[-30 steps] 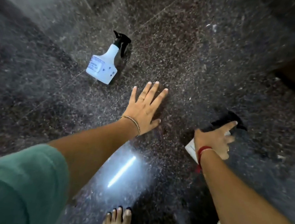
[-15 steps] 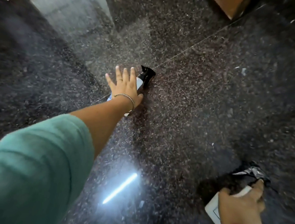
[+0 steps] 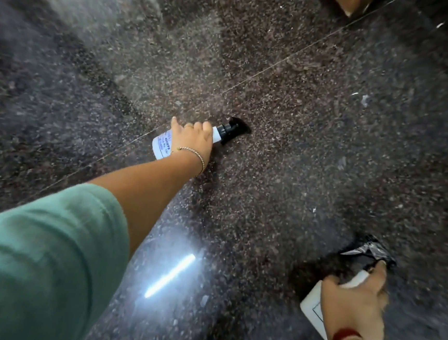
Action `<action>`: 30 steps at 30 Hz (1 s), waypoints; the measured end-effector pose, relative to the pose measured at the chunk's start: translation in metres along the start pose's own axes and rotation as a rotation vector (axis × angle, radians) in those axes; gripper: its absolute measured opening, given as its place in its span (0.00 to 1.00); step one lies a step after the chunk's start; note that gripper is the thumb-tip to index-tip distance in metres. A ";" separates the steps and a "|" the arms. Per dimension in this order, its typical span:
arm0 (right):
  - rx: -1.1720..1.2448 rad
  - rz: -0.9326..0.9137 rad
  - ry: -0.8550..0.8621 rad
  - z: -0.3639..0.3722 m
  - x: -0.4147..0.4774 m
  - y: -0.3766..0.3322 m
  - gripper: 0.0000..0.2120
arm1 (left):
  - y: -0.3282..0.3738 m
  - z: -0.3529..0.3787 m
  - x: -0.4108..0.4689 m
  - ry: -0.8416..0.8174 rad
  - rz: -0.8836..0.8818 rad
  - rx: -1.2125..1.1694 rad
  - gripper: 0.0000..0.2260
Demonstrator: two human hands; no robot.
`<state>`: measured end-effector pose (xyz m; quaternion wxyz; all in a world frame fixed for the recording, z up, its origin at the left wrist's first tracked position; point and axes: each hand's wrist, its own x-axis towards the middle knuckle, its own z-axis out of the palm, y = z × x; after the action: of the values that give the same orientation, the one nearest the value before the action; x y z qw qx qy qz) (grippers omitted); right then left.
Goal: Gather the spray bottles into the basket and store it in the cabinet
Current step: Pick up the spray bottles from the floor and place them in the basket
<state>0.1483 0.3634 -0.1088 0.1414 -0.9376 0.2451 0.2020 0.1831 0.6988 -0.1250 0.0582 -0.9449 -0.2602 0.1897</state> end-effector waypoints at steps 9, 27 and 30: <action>-0.028 -0.115 0.020 0.007 0.000 0.013 0.39 | 0.035 0.023 -0.060 0.000 0.137 0.030 0.15; -0.039 -0.190 0.026 0.012 0.004 0.013 0.39 | 0.045 0.027 -0.082 -0.029 0.125 0.083 0.12; -0.052 -0.206 0.036 0.012 0.003 0.013 0.39 | 0.047 0.026 -0.087 -0.084 0.125 0.051 0.13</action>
<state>0.1403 0.3555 -0.1234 0.1327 -0.9647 0.1446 0.1755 0.1258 0.6140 -0.1303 0.0594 -0.9487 -0.1981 0.2391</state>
